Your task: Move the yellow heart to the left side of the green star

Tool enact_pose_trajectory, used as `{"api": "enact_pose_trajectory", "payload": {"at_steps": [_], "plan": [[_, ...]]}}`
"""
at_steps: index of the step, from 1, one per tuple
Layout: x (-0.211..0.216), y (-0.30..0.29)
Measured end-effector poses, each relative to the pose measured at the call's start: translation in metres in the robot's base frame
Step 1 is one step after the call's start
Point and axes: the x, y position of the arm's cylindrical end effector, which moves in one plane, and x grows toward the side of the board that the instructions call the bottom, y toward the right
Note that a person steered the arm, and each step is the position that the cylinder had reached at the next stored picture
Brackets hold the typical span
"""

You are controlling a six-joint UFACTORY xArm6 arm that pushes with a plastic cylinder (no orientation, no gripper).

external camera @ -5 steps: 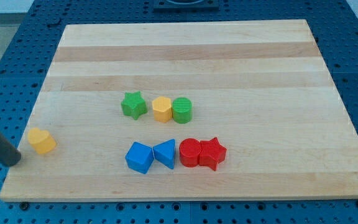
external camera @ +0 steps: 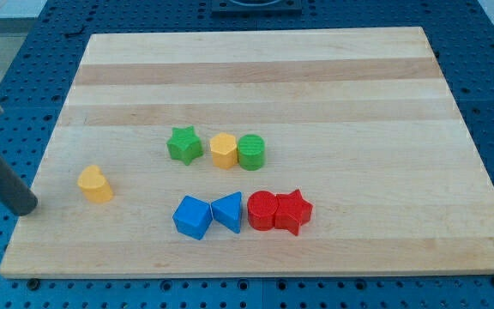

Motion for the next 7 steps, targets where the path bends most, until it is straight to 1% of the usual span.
{"api": "enact_pose_trajectory", "payload": {"at_steps": [2, 3, 4, 5, 6, 7], "plan": [[-0.006, 0.088], [-0.026, 0.118], [-0.043, 0.135], [-0.037, 0.126], [-0.017, 0.097], [-0.012, 0.062]]}}
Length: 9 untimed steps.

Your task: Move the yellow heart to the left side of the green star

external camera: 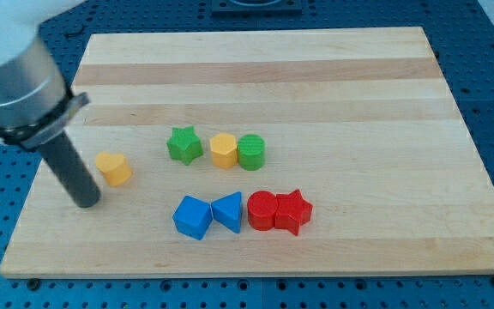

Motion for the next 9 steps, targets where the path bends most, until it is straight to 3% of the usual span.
{"api": "enact_pose_trajectory", "payload": {"at_steps": [1, 4, 5, 7, 9], "plan": [[-0.007, -0.008], [-0.034, 0.065], [-0.035, 0.063], [-0.033, -0.006], [-0.059, 0.031]]}}
